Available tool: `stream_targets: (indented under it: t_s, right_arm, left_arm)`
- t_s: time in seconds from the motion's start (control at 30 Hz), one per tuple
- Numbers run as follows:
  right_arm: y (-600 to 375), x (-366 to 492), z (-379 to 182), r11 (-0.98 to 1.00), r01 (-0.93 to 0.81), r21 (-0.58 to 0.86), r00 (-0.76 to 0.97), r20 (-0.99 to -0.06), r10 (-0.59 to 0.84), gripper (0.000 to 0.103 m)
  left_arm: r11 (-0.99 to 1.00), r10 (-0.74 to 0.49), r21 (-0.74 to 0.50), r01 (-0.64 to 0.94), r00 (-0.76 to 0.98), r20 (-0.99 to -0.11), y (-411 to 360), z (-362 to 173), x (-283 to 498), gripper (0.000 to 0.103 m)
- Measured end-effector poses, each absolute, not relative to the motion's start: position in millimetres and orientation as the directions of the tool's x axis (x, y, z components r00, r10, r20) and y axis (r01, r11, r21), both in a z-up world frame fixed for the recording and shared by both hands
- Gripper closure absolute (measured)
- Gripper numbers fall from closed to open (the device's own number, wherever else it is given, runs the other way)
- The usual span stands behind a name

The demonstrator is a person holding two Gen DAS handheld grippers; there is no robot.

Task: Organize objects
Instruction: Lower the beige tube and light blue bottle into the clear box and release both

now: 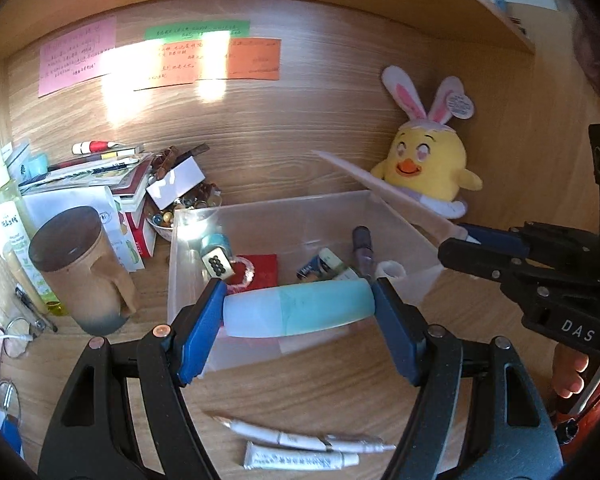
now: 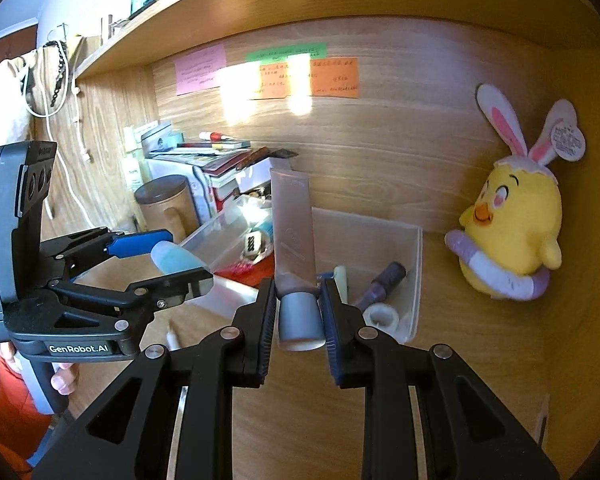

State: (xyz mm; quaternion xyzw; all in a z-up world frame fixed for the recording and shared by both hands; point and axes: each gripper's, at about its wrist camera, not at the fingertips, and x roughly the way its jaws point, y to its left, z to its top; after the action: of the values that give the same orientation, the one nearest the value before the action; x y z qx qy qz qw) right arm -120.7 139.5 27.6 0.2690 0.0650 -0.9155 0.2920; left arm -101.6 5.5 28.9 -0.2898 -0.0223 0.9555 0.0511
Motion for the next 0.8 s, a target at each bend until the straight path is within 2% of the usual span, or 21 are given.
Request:
stream_targets:
  t_s: [0.4, 0.8]
  right_arm:
    - [111, -173, 16, -0.811, 0.584, -0.038, -0.66, -0.604, -0.447, 0.083]
    - [104, -208, -17, -0.81, 0.586, -0.009, -0.591, -0.688, -0.42, 0.083]
  left_arm:
    - [-0.993, 0.11, -0.096, -0.063, -0.764, -0.636, -13, 13, -157, 0.03]
    - [-0.993, 0.116, -0.098, -0.067, -0.723, -0.681, -12, -10, -180, 0.03]
